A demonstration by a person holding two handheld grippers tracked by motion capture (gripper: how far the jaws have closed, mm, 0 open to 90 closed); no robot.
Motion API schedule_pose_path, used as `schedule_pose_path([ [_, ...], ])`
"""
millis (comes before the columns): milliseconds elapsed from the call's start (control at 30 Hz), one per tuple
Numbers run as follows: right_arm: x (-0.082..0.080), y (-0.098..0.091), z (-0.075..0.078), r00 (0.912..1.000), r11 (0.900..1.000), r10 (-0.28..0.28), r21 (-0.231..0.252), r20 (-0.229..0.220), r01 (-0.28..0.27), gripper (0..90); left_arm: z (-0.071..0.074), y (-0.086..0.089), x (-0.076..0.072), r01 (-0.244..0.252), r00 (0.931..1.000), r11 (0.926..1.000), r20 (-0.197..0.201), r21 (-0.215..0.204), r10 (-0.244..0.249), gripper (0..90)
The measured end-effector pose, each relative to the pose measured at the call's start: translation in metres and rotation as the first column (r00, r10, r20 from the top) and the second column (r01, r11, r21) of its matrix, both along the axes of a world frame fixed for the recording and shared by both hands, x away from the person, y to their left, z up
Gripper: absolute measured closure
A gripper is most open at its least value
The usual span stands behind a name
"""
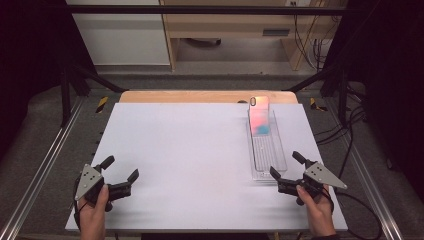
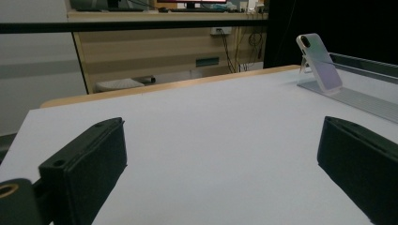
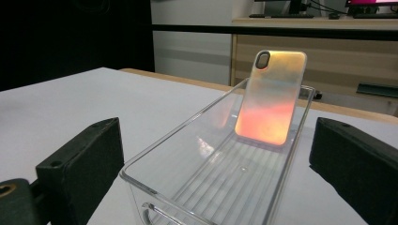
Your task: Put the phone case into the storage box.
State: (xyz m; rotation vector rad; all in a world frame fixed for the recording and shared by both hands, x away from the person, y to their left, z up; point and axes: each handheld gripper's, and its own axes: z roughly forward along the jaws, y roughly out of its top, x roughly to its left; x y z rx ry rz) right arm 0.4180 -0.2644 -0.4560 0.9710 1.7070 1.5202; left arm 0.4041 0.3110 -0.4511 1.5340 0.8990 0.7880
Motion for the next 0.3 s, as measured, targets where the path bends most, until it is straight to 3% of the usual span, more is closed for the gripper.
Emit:
schedule_pose_path([
  [167,0.0014,0.0043,-0.0021,0.9998,0.9994,0.015,-0.032,0.017,-0.014,3.8,0.0006,0.0054,-0.0024,0.000,0.9996,0.9994,0.028,-0.034,0.001,1.3],
  [300,-0.0002,0.0007,-0.0033,0.9997,0.9998,0.021,-0.007,0.015,-0.021,3.6,-0.0008,0.0043,-0.0101,0.014,0.9990,0.9998,0.042,-0.015,-0.013,1.4],
])
